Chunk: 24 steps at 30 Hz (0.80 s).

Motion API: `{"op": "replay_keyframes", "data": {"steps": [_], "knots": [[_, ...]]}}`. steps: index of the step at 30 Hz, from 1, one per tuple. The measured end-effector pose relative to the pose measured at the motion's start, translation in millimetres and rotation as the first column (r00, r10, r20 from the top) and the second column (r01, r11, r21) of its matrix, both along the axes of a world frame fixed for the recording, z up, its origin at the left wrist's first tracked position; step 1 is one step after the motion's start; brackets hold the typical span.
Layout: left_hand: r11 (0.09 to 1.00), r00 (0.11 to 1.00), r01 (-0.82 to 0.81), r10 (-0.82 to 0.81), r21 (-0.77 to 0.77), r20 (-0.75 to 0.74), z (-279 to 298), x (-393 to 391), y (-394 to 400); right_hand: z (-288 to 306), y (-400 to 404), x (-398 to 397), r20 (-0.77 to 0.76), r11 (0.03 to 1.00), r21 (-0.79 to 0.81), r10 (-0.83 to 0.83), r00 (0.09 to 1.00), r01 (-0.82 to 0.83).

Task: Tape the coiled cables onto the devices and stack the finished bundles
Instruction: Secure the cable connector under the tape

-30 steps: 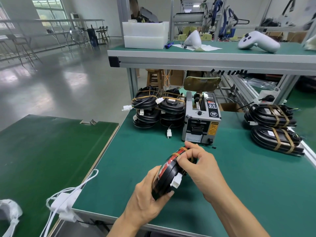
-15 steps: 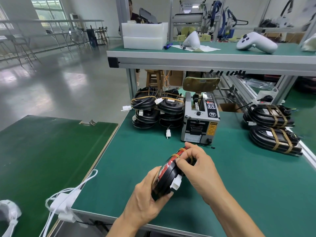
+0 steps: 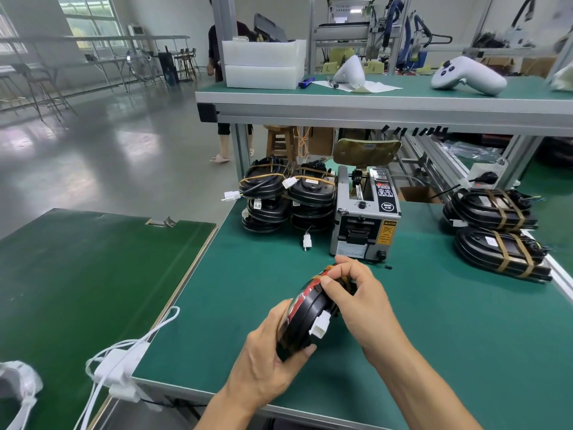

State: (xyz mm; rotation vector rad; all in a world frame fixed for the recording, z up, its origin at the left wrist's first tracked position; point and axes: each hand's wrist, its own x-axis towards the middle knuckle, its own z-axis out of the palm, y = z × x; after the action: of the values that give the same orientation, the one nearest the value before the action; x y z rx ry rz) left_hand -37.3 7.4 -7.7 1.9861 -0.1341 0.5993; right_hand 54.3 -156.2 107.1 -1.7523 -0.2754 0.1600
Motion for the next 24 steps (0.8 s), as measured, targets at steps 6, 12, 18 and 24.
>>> {"op": "replay_keyframes", "data": {"steps": [6, 12, 18, 24], "knots": [[1.0, 1.0, 0.009, -0.009, 0.011, -0.023, -1.9, -1.9, 1.4, -1.8, -1.0, -2.2, 0.026, 1.0, -0.017, -0.014, 1.0, 0.015], [1.0, 0.999, 0.02, -0.019, 0.018, -0.04, -1.3, -2.3, 2.2, 2.4, -14.9, -5.8, 0.03, 0.972, -0.169, 0.169, 0.985, -0.161], [0.999, 1.0, 0.003, -0.002, 0.036, -0.016, 1.8, -0.8, 0.8, 0.7, -35.3, 16.3, -0.065, 0.975, 0.221, -0.016, 0.998, 0.03], [0.999, 1.0, -0.008, 0.008, 0.032, -0.025, 2.4, -1.1, 2.8, -11.4, -35.9, 33.4, -0.159, 0.999, 0.04, 0.002, 0.987, 0.004]]}}
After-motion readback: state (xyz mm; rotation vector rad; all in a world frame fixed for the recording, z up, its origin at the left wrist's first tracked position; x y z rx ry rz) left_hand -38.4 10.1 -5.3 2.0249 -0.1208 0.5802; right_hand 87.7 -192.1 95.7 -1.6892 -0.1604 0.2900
